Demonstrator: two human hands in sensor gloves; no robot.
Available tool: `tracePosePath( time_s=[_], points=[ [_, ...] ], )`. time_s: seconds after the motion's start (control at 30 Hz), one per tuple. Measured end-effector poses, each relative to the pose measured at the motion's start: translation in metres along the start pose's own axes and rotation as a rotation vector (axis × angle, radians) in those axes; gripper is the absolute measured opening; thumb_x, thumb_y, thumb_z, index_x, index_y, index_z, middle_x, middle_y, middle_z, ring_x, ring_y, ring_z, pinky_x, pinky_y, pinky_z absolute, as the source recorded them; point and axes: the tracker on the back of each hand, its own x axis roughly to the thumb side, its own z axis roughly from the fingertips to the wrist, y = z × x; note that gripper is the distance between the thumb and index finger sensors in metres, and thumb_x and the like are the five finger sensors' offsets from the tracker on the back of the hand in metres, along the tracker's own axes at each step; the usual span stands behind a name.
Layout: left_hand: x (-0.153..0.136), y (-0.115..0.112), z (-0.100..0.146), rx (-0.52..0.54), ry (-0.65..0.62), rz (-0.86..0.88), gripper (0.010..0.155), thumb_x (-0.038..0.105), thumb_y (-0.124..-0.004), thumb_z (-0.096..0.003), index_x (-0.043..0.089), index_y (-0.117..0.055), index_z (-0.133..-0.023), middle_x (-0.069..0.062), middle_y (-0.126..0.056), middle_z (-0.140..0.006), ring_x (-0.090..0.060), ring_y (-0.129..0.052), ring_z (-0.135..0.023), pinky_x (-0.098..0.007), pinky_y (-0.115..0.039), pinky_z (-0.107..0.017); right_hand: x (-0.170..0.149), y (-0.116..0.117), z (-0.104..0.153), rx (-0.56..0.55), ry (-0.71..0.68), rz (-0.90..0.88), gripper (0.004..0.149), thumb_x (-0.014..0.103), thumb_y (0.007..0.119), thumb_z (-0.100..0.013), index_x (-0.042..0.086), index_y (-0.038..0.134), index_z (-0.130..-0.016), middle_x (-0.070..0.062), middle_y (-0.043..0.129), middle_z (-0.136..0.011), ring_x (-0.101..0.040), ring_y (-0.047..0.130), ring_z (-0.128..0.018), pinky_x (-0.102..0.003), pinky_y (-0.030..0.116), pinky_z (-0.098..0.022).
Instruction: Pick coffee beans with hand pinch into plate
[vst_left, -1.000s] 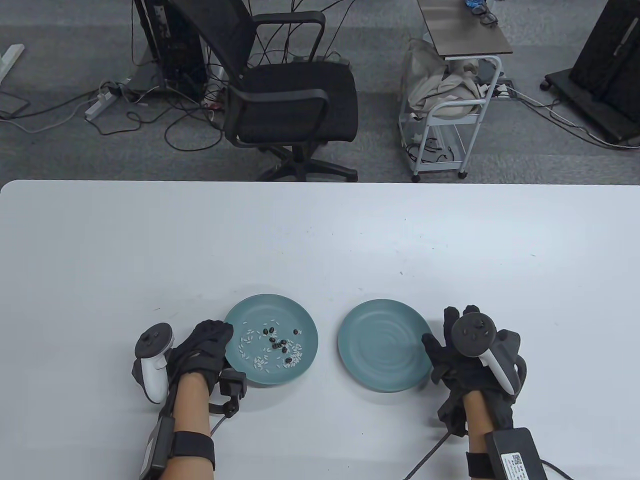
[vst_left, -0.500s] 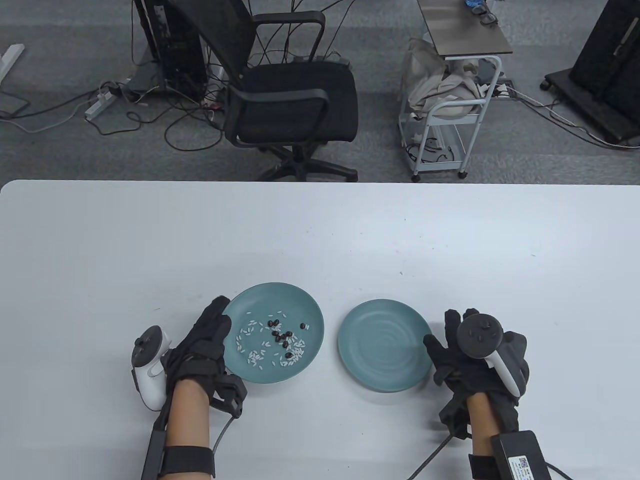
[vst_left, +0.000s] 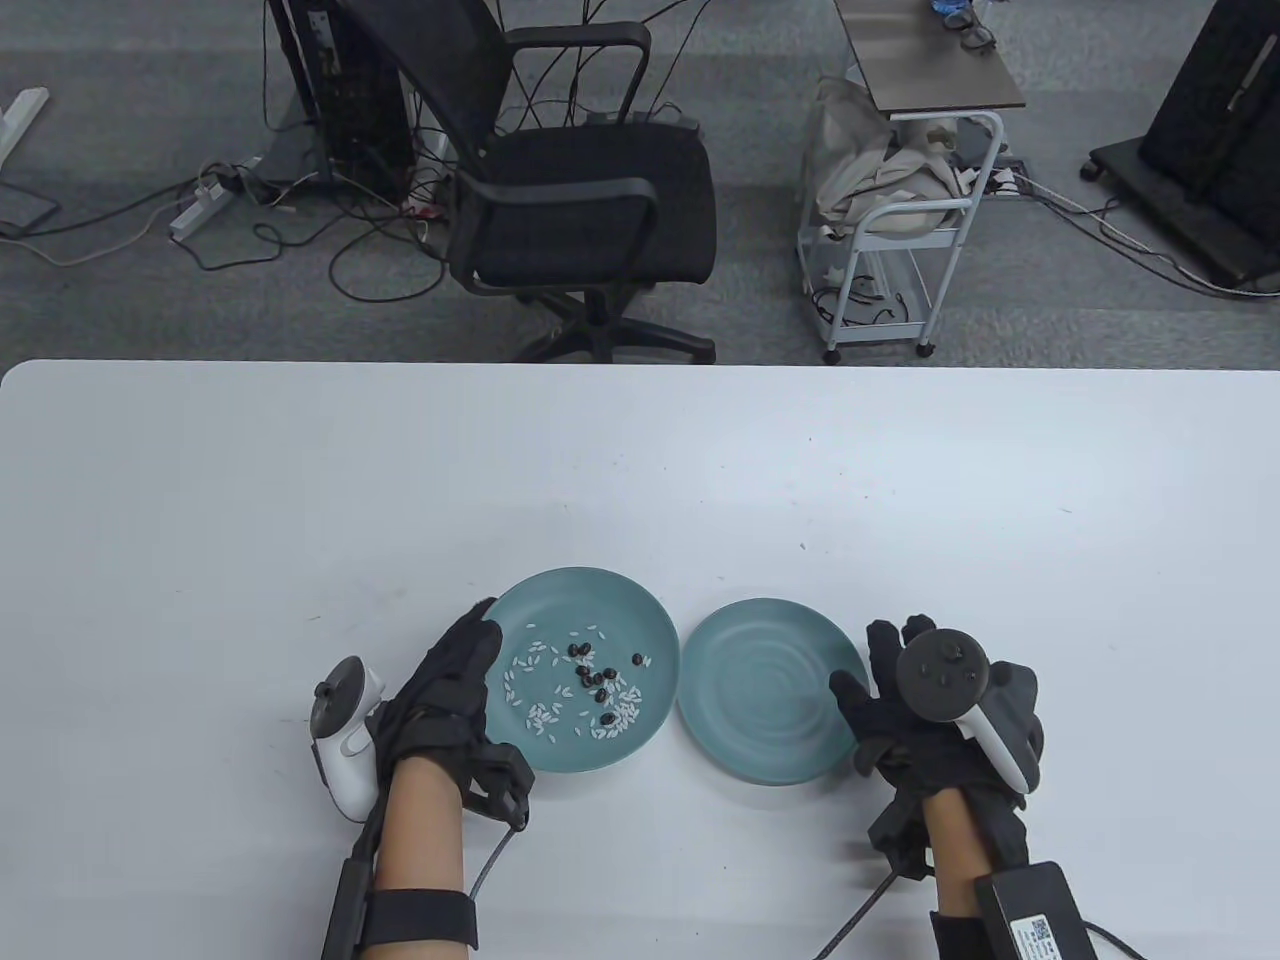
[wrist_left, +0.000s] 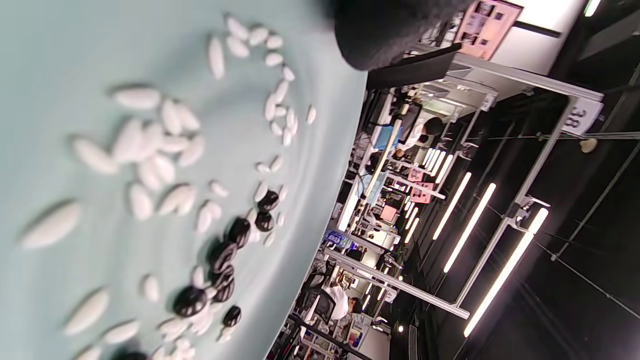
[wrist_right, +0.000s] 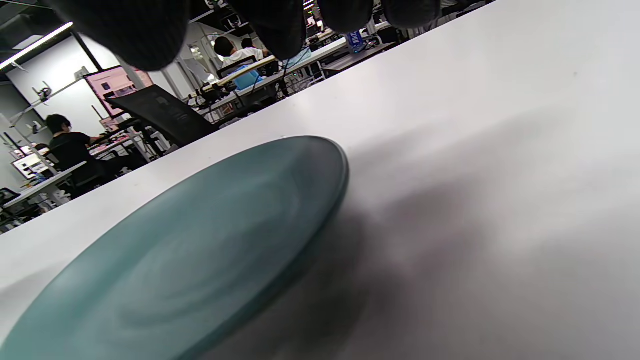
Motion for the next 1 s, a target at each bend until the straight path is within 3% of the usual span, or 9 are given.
tracePosePath(
  time_s=[0.17, 0.3, 0.37, 0.47, 0.57, 0.7, 0.87, 0.93, 1.0],
  points=[
    [0.007, -0.001, 0.002, 0.009, -0.054, -0.072, 0.051, 0.034, -0.069, -0.0685, 0.017, -0.059, -0.116, -0.019, -0.089, -0.1, -0.036, -0.101, -0.076, -0.045, -0.093, -0.048, 0.03, -0.008, 0.01, 0.026, -0.103, -0.013, 0.067, 0.055, 0.065, -0.053, 0.014, 0.064, -0.106, -0.019, 0.058, -0.111, -0.051, 0.057, -0.103, -0.081, 0.033, -0.066],
    [0.003, -0.004, 0.0, -0.012, -0.028, -0.056, 0.051, 0.034, -0.068, -0.0687, 0.016, -0.059, -0.116, -0.02, -0.088, -0.1, -0.036, -0.1, -0.076, -0.046, -0.092, -0.048, 0.077, -0.028, 0.025, -0.066, -0.257, -0.016, 0.052, 0.048, 0.073, -0.053, 0.014, 0.079, -0.092, -0.016, 0.073, -0.099, -0.047, 0.074, -0.089, -0.071, 0.054, -0.067],
    [0.002, -0.006, -0.001, -0.029, -0.014, -0.063, 0.051, 0.035, -0.067, -0.0692, 0.016, -0.057, -0.116, -0.021, -0.086, -0.102, -0.036, -0.099, -0.078, -0.046, -0.091, -0.049, 0.106, -0.037, 0.03, -0.053, -0.309, 0.06, 0.045, 0.045, 0.077, -0.053, 0.015, 0.082, -0.087, -0.015, 0.074, -0.097, -0.045, 0.075, -0.086, -0.068, 0.057, -0.067],
    [0.001, -0.007, -0.005, -0.035, -0.004, -0.085, 0.051, 0.035, -0.066, -0.0694, 0.016, -0.057, -0.116, -0.02, -0.086, -0.102, -0.036, -0.099, -0.078, -0.046, -0.091, -0.049, 0.163, -0.042, 0.035, 0.017, -0.281, 0.283, 0.045, 0.043, 0.077, -0.054, 0.017, 0.08, -0.091, -0.015, 0.069, -0.101, -0.045, 0.071, -0.089, -0.068, 0.056, -0.068],
    [-0.002, -0.005, -0.006, -0.043, 0.016, -0.061, 0.051, 0.035, -0.066, -0.0693, 0.015, -0.057, -0.116, -0.021, -0.086, -0.101, -0.037, -0.099, -0.078, -0.046, -0.091, -0.049, 0.205, -0.026, 0.031, -0.014, -0.309, 0.428, 0.044, 0.042, 0.078, -0.054, 0.018, 0.08, -0.091, -0.014, 0.069, -0.101, -0.045, 0.072, -0.088, -0.067, 0.056, -0.068],
    [0.002, 0.001, -0.004, -0.045, 0.012, -0.068, 0.052, 0.035, -0.066, -0.0694, 0.015, -0.057, -0.116, -0.022, -0.086, -0.101, -0.037, -0.099, -0.077, -0.046, -0.091, -0.049, 0.223, 0.007, 0.021, -0.051, -0.333, 0.562, 0.043, 0.042, 0.079, -0.053, 0.022, 0.08, -0.091, -0.013, 0.067, -0.102, -0.043, 0.071, -0.088, -0.072, 0.05, -0.069],
    [0.002, 0.008, -0.007, -0.037, 0.023, -0.055, 0.052, 0.035, -0.066, -0.0695, 0.015, -0.057, -0.116, -0.021, -0.086, -0.1, -0.036, -0.099, -0.077, -0.046, -0.091, -0.049, 0.225, 0.039, 0.014, -0.063, -0.468, 0.379, 0.041, 0.042, 0.08, -0.051, 0.023, 0.083, -0.088, -0.012, 0.069, -0.098, -0.039, 0.074, -0.079, -0.072, 0.052, -0.067],
    [-0.001, 0.01, -0.008, -0.041, 0.041, -0.049, 0.052, 0.035, -0.066, -0.0697, 0.014, -0.057, -0.117, -0.022, -0.086, -0.1, -0.037, -0.098, -0.077, -0.046, -0.09, -0.049, 0.229, 0.047, 0.013, 0.002, -0.474, 0.402, 0.041, 0.042, 0.08, -0.052, 0.023, 0.083, -0.088, -0.013, 0.069, -0.098, -0.039, 0.074, -0.078, -0.071, 0.053, -0.067],
    [-0.001, 0.01, -0.009, -0.037, 0.044, -0.051, 0.053, 0.035, -0.066, -0.0696, 0.014, -0.057, -0.117, -0.022, -0.086, -0.1, -0.037, -0.099, -0.077, -0.046, -0.091, -0.049, 0.234, 0.051, 0.015, -0.044, -0.499, 0.435, 0.04, 0.041, 0.08, -0.051, 0.023, 0.084, -0.087, -0.012, 0.069, -0.097, -0.038, 0.075, -0.077, -0.07, 0.055, -0.067]
  ],
)
